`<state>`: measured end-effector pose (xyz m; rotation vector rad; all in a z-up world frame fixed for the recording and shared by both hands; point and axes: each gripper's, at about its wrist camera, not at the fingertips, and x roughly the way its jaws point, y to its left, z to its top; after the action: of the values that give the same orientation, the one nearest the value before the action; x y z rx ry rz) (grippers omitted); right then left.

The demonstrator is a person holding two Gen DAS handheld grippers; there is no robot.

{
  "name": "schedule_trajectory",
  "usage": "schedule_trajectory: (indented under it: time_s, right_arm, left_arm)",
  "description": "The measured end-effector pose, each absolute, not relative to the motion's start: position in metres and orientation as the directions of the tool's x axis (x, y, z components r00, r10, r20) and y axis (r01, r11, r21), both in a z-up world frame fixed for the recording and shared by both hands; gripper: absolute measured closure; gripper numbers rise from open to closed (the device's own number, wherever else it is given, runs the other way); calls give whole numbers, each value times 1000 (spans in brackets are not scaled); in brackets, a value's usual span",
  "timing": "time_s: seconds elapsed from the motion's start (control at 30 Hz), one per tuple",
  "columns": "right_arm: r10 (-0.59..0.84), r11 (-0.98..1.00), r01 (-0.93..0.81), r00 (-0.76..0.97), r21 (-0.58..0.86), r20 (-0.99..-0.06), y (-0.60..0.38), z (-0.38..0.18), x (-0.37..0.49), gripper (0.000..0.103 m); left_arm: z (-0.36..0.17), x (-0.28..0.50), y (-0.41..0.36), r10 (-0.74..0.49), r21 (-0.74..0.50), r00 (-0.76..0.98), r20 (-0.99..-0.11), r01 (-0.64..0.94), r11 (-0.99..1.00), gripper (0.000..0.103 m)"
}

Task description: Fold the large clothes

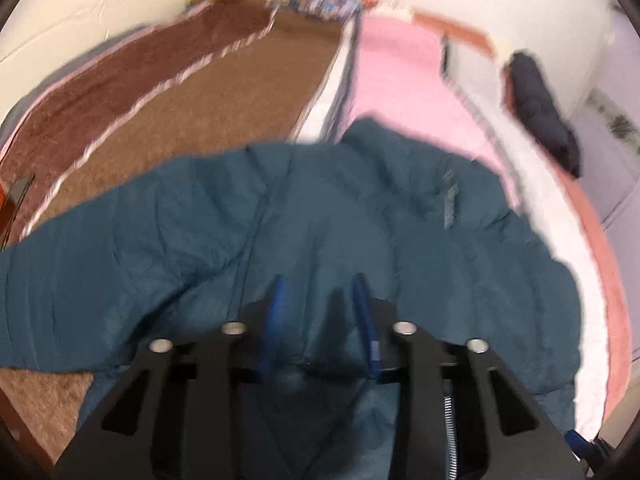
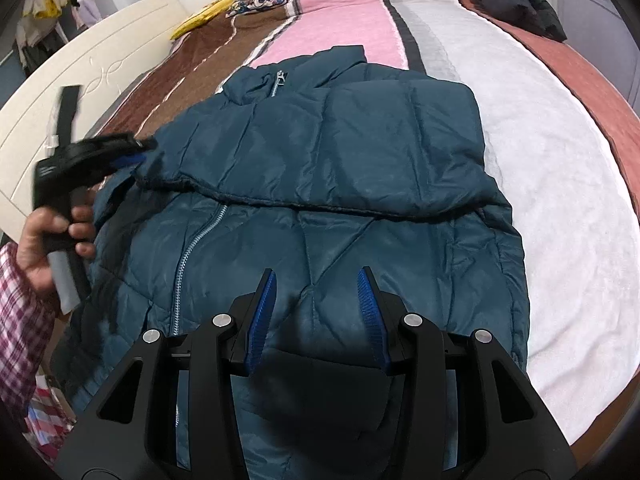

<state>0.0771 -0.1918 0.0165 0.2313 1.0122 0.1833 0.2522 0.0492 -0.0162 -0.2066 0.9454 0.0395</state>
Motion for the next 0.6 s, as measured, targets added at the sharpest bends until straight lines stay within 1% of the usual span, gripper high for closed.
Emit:
schedule_trajectory:
  time_s: [0.03,0.1,0.17,0.27,0.37,0.43,0.47,0.5,0.6]
  right_arm:
    - [257,960,-43,517,276,-816,-192,16,77,60]
    - [253,961,-35,513,275,-820,-194,15,78,60]
    - [254,960,-29,506,279,-824,-194,13,79,60]
    - [261,958,-28,507,287,-822,-194,15,80,60]
    - [265,958,-44,512,283,-818,-190,18,78,60]
    - [267,959,-55,511,279,-817,-185,20,77,60]
    - [270,958,-62,509,279,-817,-182,20,76,60]
    - [273,958,-67,507,279,-817,-180,20,76,60]
    - [281,957,-83,502,278,-818,-171,21,76,60]
  left_arm:
    - [-28,257,52,-39,-147,547,-836,-156,977,78]
    - [-43,257,57,-19,-130,504,-863,-187,974,80]
    - [-49,254,59,-16,-123,498,-867,-184,975,81]
    - [-40,246,60,-29,-135,518,-855,-167,977,81]
    - [-25,231,71,-81,-198,551,-831,-157,968,74]
    - [-14,216,82,-100,-233,575,-812,-163,959,61]
    - [-11,212,85,-89,-234,582,-808,-179,956,51]
    - [-7,204,93,-81,-245,597,-798,-199,949,49]
    - [-1,184,120,-74,-276,610,-789,-245,929,48]
